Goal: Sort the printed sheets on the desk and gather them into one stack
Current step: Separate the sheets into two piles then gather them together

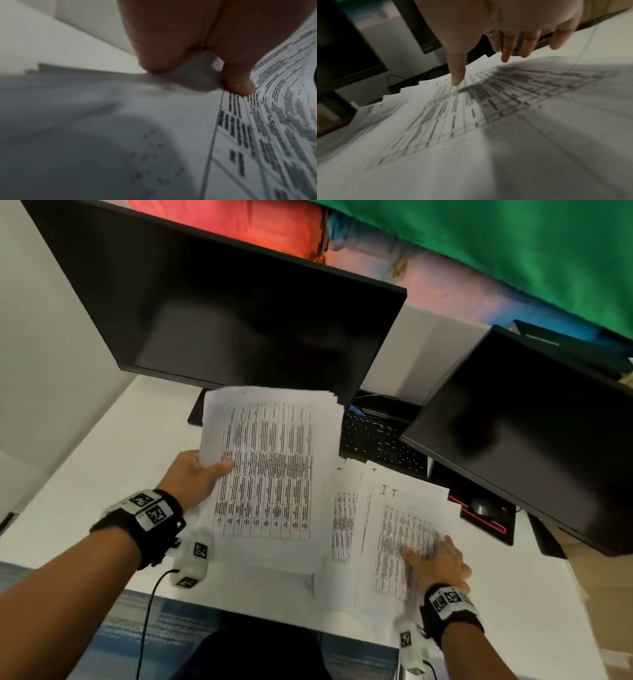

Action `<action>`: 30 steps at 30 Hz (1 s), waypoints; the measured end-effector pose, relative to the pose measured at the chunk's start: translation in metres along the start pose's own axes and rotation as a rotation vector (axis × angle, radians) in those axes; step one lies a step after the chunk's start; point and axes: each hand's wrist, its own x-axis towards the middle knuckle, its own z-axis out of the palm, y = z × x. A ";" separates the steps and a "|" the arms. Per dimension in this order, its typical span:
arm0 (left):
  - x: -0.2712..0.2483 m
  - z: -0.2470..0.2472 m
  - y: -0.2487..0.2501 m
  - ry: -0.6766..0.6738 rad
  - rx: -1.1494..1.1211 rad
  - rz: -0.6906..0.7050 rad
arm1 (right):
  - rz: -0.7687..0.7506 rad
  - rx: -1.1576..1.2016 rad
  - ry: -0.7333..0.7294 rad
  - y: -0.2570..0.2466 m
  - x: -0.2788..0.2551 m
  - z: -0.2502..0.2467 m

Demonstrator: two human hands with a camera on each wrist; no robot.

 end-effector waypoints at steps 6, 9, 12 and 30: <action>-0.014 0.020 -0.033 -0.062 0.109 -0.209 | 0.204 0.059 0.051 0.004 0.010 0.000; -0.018 0.027 -0.039 -0.031 0.137 -0.271 | 0.051 0.046 0.030 -0.003 0.014 0.002; -0.021 0.032 -0.046 0.025 0.133 -0.292 | -0.082 0.006 0.002 -0.023 0.008 0.010; -0.018 0.027 -0.056 0.039 0.118 -0.363 | -0.092 0.302 -0.064 -0.069 -0.020 -0.013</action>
